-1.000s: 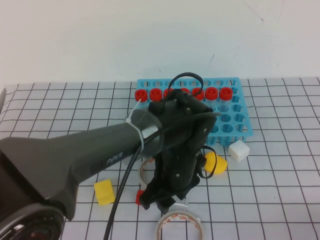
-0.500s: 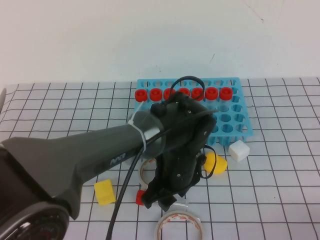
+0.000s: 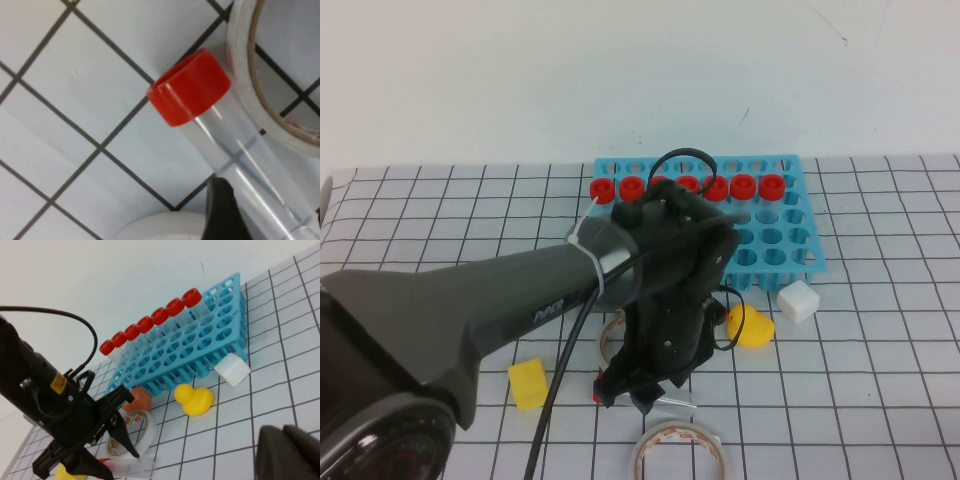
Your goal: Place the test tubes
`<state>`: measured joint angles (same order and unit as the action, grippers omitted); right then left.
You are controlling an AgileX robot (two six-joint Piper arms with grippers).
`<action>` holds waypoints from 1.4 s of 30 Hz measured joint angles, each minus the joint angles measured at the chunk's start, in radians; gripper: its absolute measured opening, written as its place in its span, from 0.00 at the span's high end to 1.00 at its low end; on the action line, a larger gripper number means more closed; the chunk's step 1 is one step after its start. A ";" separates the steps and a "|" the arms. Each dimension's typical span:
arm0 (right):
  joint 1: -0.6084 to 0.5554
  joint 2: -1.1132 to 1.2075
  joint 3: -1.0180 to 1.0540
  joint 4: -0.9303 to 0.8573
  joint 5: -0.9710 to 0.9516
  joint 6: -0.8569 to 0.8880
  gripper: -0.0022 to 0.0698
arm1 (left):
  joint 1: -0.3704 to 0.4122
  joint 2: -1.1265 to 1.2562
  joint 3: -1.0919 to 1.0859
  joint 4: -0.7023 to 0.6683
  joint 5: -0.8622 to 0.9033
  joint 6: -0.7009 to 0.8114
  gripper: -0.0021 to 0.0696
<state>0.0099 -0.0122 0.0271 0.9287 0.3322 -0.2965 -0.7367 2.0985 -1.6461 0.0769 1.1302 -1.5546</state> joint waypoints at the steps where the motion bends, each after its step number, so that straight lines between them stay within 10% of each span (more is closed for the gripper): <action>1: 0.000 0.000 0.000 0.000 0.000 0.000 0.97 | 0.000 0.000 0.000 0.000 0.000 0.002 0.46; 20: 0.000 0.000 0.000 0.000 0.000 -0.007 0.97 | 0.001 0.048 -0.002 -0.063 -0.018 0.147 0.47; 27: 0.000 0.000 0.000 0.000 0.000 -0.007 0.97 | 0.001 0.048 -0.004 -0.059 -0.030 0.286 0.68; 42: 0.000 0.000 0.000 0.000 0.000 -0.007 0.97 | 0.001 0.048 -0.131 -0.021 -0.015 0.697 0.68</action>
<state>0.0099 -0.0122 0.0271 0.9287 0.3322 -0.3039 -0.7361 2.1470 -1.7773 0.0557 1.1152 -0.8571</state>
